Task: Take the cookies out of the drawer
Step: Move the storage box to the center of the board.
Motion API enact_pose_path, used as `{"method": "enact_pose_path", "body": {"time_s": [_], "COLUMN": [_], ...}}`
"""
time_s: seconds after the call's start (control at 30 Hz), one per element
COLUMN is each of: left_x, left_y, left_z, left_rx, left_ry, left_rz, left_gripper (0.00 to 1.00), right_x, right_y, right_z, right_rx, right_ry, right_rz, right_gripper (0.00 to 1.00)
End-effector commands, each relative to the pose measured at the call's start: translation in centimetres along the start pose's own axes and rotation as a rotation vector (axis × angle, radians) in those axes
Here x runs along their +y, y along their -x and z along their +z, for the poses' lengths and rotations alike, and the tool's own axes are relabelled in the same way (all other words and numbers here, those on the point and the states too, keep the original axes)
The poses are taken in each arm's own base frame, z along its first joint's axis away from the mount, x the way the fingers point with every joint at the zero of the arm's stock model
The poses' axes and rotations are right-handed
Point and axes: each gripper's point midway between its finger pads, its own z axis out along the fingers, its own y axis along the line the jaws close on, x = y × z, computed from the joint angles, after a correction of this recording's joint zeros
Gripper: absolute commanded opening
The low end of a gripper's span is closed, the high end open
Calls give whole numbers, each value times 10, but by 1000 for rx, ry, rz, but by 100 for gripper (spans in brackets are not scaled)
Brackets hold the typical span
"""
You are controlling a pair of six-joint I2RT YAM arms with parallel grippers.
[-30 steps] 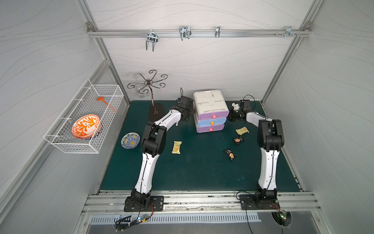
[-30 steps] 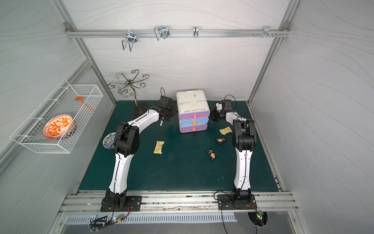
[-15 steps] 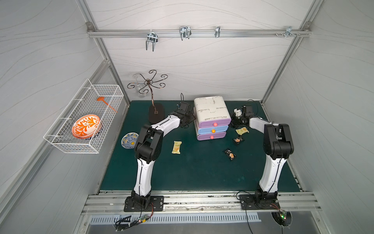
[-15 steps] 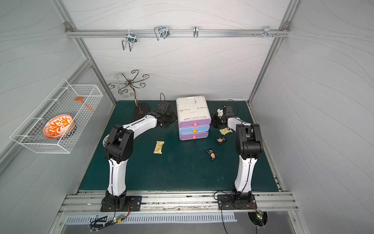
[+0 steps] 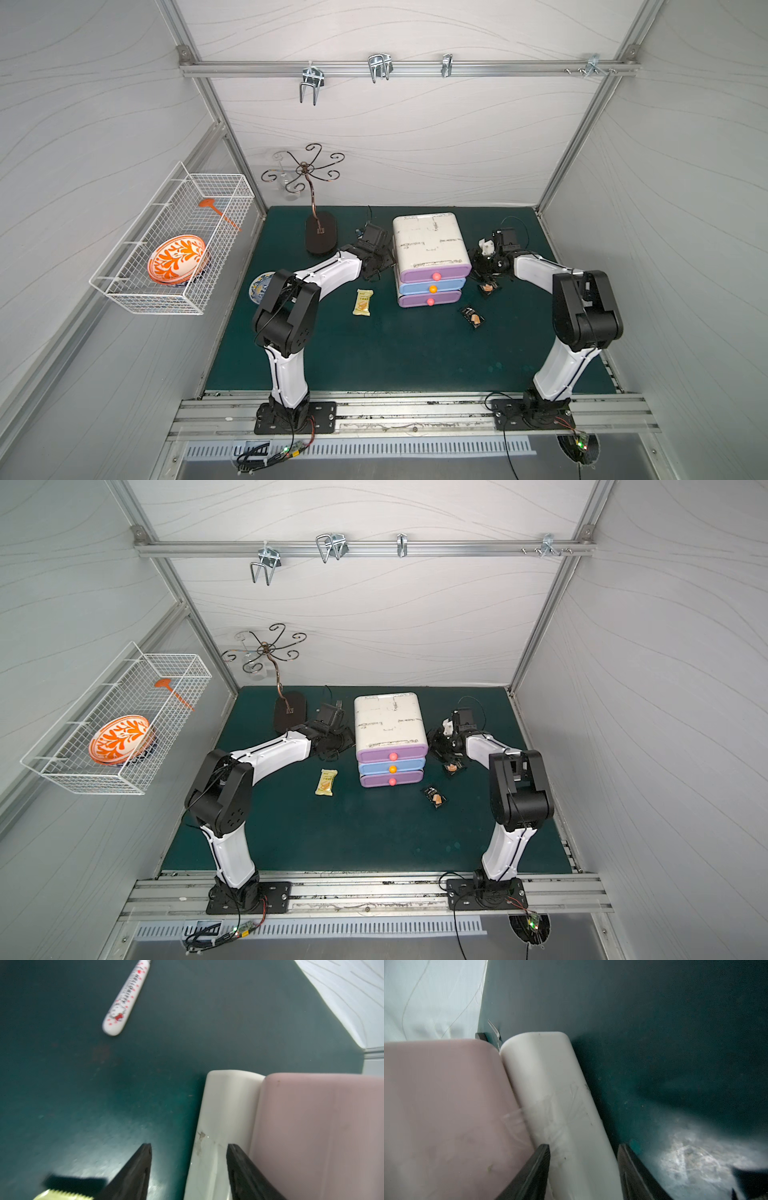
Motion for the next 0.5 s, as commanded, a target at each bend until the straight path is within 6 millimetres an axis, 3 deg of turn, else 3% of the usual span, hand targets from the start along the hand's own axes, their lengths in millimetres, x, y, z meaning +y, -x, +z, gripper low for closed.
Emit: {"method": "enact_pose_path", "body": {"time_s": [0.0, 0.1, 0.2, 0.33, 0.47], "left_x": [-38, -29, -18, -3, 11], "left_y": [-29, -10, 8, 26, 42], "left_z": [-19, -42, -65, -85, -112], "left_rx": [45, -11, -58, -93, -171], "left_ry": [-75, -13, 37, 97, 153], "left_rz": [95, 103, 107, 114, 119], "left_gripper": [69, 72, 74, 75, 76], "right_x": [57, 41, 39, 40, 19], "right_y": [-50, -28, -20, -32, -58], "right_z": [-24, -51, -75, -90, -106], "right_rx": [202, 142, 99, 88, 55], "right_ry": [227, 212, 209, 179, 93], "right_rz": [-91, -39, -32, -23, 37], "right_gripper": [65, 69, 71, 72, 72]}}
